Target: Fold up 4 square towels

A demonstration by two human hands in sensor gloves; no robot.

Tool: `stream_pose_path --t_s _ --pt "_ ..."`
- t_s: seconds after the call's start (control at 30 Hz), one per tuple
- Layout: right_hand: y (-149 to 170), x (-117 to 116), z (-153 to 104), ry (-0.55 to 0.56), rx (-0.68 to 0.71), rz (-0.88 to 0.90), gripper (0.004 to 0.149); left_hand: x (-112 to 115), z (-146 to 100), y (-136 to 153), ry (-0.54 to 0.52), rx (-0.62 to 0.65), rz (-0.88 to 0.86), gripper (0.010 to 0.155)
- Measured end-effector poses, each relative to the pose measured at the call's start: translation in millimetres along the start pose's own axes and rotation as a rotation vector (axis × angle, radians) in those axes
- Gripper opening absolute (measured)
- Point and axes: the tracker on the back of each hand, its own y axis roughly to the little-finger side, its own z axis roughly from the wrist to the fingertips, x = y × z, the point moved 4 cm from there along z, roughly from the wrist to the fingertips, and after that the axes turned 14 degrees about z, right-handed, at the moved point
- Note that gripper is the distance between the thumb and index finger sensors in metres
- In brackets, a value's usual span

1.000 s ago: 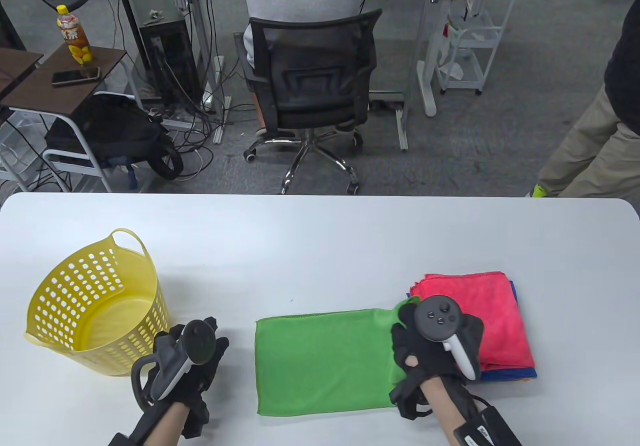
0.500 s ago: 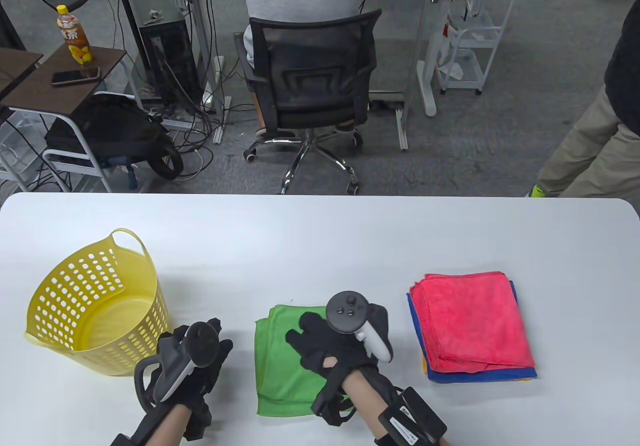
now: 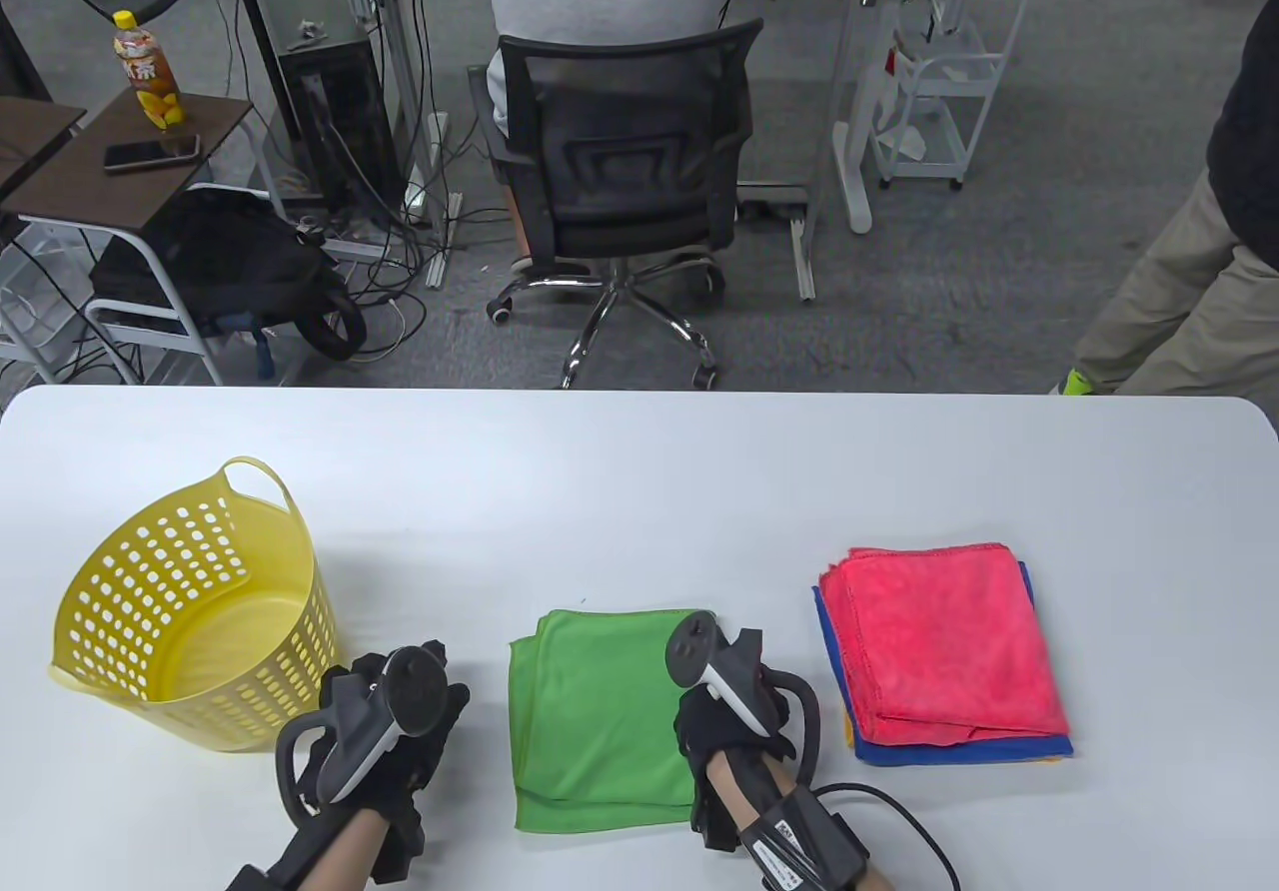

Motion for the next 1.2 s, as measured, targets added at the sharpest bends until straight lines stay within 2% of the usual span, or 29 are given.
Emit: stream_pose_path --t_s 0.07,0.2,0.37,0.53,0.63,0.73,0.83,0.9,0.97,1.03,1.13,1.2 --pt "1.9 7.7 -4.8 -0.021 0.056 0.047 0.039 -0.3 -1.1 -1.6 0.002 0.007 -0.011 0.064" --pt "-6.1 53.0 -14.7 0.004 0.183 0.195 0.04 -0.3 -1.1 -4.7 0.004 0.017 -0.01 0.064" --pt "-23.8 100.3 -14.1 0.021 0.321 0.126 0.041 0.1 -0.2 -5.6 -0.035 -0.008 0.088 0.064" --pt "-20.2 159.6 -21.9 0.086 0.352 0.214 0.041 2.0 -0.1 -6.1 -0.026 -0.012 0.088 0.064" --pt "4.7 202.0 -33.3 0.161 0.359 0.255 0.041 -1.0 -2.0 -5.7 -0.047 -0.021 0.102 0.064" --pt "68.9 242.3 -32.9 0.266 0.253 0.287 0.041 -4.5 -3.3 -5.1 -0.071 -0.03 0.124 0.064" --pt "138.0 254.4 -19.1 0.288 0.095 0.346 0.041 -3.2 -2.7 -5.8 -0.069 -0.029 0.13 0.064" --pt "190.7 253.4 -6.3 0.364 -0.059 0.306 0.042 -0.2 -1.8 -7.7 -0.062 -0.03 0.145 0.064" --pt "230.9 243.5 3.3 0.437 -0.185 0.268 0.045 2.7 -0.6 -9.7 -0.055 -0.032 0.162 0.064" --pt "257.8 227.3 9.5 0.43 -0.287 0.269 0.057 5.6 0.4 -11.9 -0.044 -0.032 0.175 0.064" --pt "265.2 210.8 11.9 0.375 -0.278 0.281 0.07 7.3 0.7 -14.0 -0.035 -0.027 0.178 0.065" --pt "254.5 213.1 6.3 0.375 -0.236 0.277 0.075 5.5 0.8 -13.3 -0.033 -0.029 0.166 0.066"
